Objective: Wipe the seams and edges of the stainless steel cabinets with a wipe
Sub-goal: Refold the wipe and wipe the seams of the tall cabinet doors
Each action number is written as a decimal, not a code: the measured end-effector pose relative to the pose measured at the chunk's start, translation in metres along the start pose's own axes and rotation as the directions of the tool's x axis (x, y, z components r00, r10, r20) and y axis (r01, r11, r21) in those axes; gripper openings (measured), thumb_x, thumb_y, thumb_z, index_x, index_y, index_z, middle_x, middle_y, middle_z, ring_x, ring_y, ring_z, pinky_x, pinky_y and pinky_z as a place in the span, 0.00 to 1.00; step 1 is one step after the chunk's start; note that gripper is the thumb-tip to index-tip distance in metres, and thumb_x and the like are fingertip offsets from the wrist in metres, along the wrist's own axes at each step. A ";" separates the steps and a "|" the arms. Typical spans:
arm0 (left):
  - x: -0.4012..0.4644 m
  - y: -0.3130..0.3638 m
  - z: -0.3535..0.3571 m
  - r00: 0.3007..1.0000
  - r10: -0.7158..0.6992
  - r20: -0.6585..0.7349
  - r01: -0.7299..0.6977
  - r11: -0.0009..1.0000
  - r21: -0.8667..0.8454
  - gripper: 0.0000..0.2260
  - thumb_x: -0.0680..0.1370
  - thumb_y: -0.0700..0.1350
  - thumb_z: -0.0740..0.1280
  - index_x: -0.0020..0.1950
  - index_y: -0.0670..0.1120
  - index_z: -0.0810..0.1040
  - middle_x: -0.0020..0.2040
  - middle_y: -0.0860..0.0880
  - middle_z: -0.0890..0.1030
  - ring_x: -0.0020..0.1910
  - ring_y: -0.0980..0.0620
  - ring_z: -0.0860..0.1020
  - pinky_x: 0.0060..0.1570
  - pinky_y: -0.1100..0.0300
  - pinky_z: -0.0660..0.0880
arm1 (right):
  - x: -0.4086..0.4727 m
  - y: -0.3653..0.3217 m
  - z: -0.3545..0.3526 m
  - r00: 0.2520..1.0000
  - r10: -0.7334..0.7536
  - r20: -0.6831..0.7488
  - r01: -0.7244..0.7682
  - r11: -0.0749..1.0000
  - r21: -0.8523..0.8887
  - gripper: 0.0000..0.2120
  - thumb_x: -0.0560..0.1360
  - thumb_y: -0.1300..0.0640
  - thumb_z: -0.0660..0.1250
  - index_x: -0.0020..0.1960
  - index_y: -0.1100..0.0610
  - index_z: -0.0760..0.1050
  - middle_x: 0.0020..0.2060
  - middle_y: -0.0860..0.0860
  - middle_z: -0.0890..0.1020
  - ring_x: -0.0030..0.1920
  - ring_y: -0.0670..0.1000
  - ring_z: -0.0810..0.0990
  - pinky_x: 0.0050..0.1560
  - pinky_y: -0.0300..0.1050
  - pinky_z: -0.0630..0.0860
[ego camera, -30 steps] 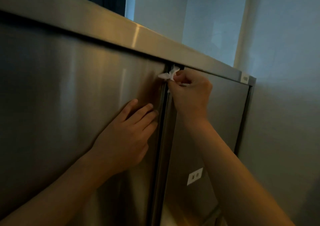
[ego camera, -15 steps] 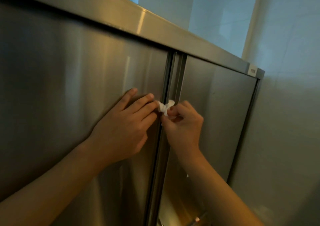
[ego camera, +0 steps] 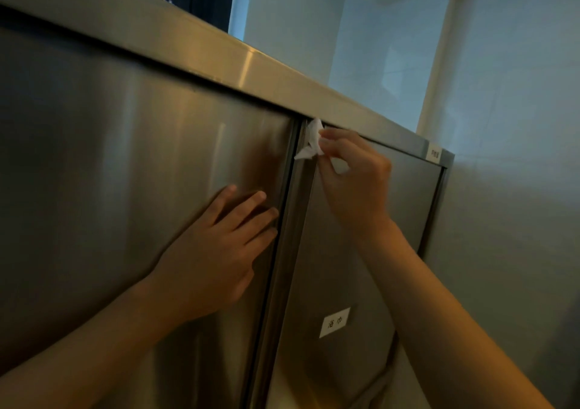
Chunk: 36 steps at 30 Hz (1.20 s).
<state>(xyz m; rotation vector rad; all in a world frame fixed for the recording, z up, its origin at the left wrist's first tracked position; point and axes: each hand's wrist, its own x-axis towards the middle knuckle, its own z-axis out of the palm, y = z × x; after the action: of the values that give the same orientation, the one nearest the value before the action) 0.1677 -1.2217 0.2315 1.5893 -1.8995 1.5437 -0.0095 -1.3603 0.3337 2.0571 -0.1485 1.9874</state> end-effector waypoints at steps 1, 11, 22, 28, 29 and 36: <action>-0.001 0.000 0.000 1.000 0.000 0.003 0.000 1.000 0.002 0.29 0.73 0.54 0.72 0.74 0.47 0.76 0.78 0.43 0.71 0.81 0.39 0.62 0.79 0.34 0.52 | 0.005 0.003 0.005 0.999 -0.045 0.020 0.045 0.999 -0.013 0.05 0.74 0.69 0.74 0.49 0.65 0.85 0.52 0.57 0.87 0.53 0.54 0.86 0.56 0.47 0.82; -0.001 0.000 0.003 1.000 0.001 0.006 -0.001 1.000 0.000 0.29 0.74 0.53 0.71 0.74 0.47 0.76 0.77 0.43 0.72 0.81 0.39 0.62 0.78 0.33 0.55 | -0.036 0.006 0.022 0.979 -0.137 0.150 0.159 0.976 -0.147 0.04 0.73 0.71 0.72 0.41 0.65 0.81 0.45 0.58 0.83 0.42 0.58 0.81 0.42 0.53 0.79; -0.001 0.001 0.001 1.000 0.008 -0.002 -0.008 1.000 -0.005 0.27 0.74 0.52 0.70 0.73 0.46 0.76 0.77 0.42 0.71 0.80 0.39 0.62 0.77 0.32 0.55 | -0.089 -0.002 0.003 0.906 -0.155 0.393 0.193 0.979 -0.058 0.02 0.76 0.67 0.72 0.45 0.63 0.83 0.49 0.56 0.83 0.46 0.53 0.81 0.45 0.45 0.80; -0.001 0.000 0.002 1.000 0.005 0.001 -0.005 1.000 -0.013 0.28 0.74 0.53 0.72 0.72 0.47 0.78 0.77 0.42 0.72 0.80 0.39 0.62 0.78 0.33 0.55 | -0.039 0.001 -0.016 0.945 -0.194 0.263 0.227 0.968 -0.104 0.05 0.74 0.70 0.73 0.49 0.66 0.83 0.53 0.60 0.84 0.53 0.58 0.84 0.52 0.50 0.82; -0.001 0.000 0.003 1.000 0.006 -0.001 -0.006 1.000 -0.012 0.28 0.74 0.53 0.71 0.72 0.46 0.78 0.77 0.42 0.72 0.81 0.39 0.62 0.78 0.33 0.55 | -0.026 0.002 -0.018 0.960 -0.190 0.205 0.216 0.970 -0.109 0.05 0.74 0.71 0.72 0.49 0.66 0.83 0.53 0.61 0.85 0.53 0.59 0.84 0.53 0.52 0.82; -0.001 0.000 0.003 1.000 0.003 -0.026 -0.004 1.000 -0.013 0.27 0.73 0.52 0.71 0.72 0.46 0.77 0.76 0.43 0.73 0.80 0.39 0.63 0.78 0.34 0.55 | 0.013 0.017 0.005 0.952 -0.234 0.199 0.268 0.948 -0.171 0.04 0.77 0.69 0.69 0.47 0.64 0.82 0.55 0.56 0.85 0.49 0.60 0.80 0.51 0.51 0.78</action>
<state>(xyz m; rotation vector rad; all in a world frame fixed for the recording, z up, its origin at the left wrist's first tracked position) 0.1701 -1.2234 0.2294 1.5542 -1.8962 1.5422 -0.0083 -1.3768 0.3488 2.0096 -0.1059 1.5738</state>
